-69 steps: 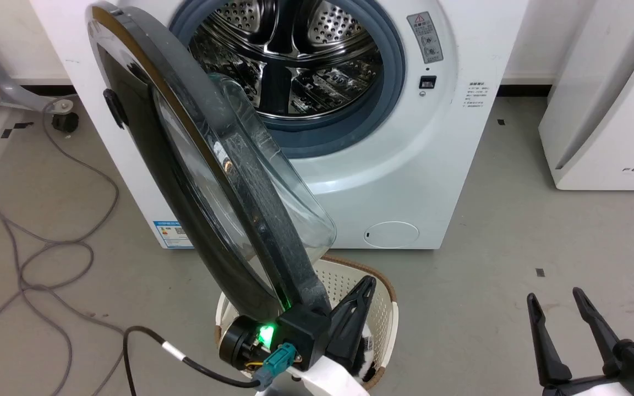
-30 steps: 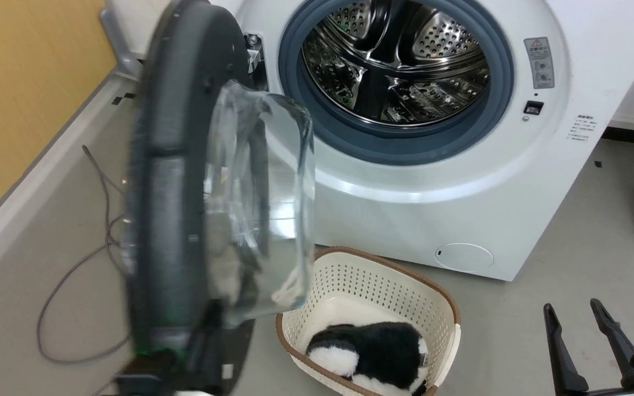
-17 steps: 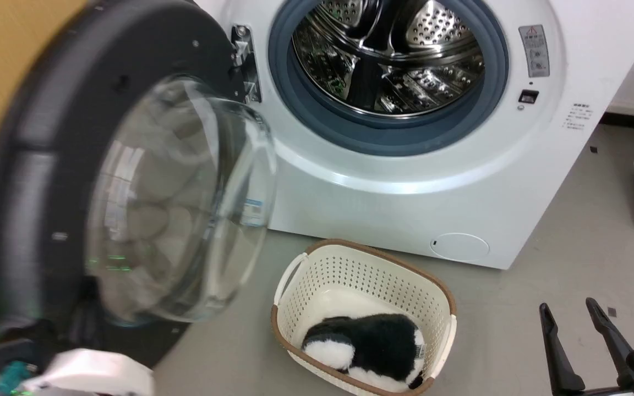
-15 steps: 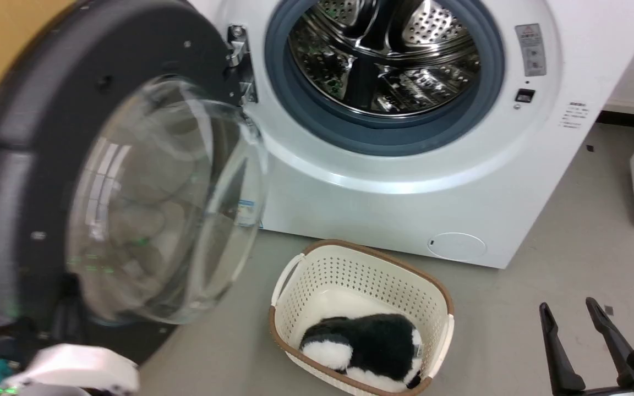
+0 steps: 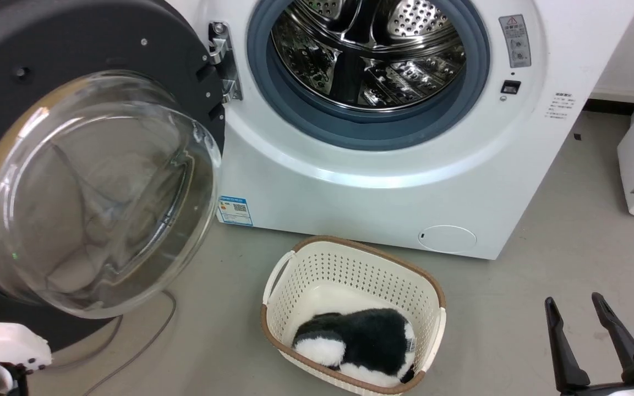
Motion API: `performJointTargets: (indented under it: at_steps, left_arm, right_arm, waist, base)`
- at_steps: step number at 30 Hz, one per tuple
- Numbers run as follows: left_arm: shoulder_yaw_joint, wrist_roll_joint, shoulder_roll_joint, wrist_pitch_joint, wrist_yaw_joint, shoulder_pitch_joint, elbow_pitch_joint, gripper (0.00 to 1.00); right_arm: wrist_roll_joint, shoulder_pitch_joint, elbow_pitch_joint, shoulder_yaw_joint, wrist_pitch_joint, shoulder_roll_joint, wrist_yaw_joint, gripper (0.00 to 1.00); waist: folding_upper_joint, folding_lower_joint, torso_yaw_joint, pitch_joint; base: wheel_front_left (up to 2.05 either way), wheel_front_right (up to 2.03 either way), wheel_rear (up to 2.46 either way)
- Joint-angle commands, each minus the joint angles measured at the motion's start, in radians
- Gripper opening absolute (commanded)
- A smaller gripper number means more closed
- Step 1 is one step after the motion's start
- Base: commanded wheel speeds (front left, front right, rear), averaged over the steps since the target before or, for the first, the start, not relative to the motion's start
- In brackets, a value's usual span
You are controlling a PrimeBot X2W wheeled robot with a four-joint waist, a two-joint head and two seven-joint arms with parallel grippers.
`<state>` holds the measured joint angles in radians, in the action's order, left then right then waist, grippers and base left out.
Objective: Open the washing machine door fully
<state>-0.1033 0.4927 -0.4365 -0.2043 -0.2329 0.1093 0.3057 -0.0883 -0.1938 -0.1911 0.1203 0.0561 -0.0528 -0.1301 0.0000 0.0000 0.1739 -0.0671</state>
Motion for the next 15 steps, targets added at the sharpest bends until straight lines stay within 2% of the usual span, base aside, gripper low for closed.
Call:
performJointTargets:
  at_steps: [1,7,11,15]
  left_arm:
    - [-0.008,-0.001,-0.017,-0.014,0.008,0.028,0.041,0.00]
    - [0.001,-0.038,-0.038,-0.043,0.015,0.066,0.157,0.00]
    - [0.003,-0.052,-0.018,-0.052,0.013,0.062,0.177,0.00]
    - [-0.005,-0.055,0.022,-0.056,0.012,0.018,0.141,0.00]
  right_arm:
    - [-0.003,0.015,-0.004,0.001,0.006,0.003,-0.001,1.00]
    - [-0.005,0.017,0.004,0.002,0.008,0.003,-0.001,1.00]
    - [-0.009,0.015,0.012,0.005,0.010,0.003,-0.001,1.00]
    - [-0.014,0.011,0.023,0.003,0.013,0.003,-0.001,1.00]
  waist:
    - [0.0000,0.0000,-0.003,-0.002]
    - [0.0000,0.0000,-0.007,-0.004]
    - [0.0000,0.0000,-0.005,0.002]
    - [0.0000,0.0000,-0.003,0.016]
  base:
    - [0.00,0.00,0.00]
    - [0.00,0.00,0.00]
    - [0.00,0.00,0.00]
    - [0.00,0.00,0.00]
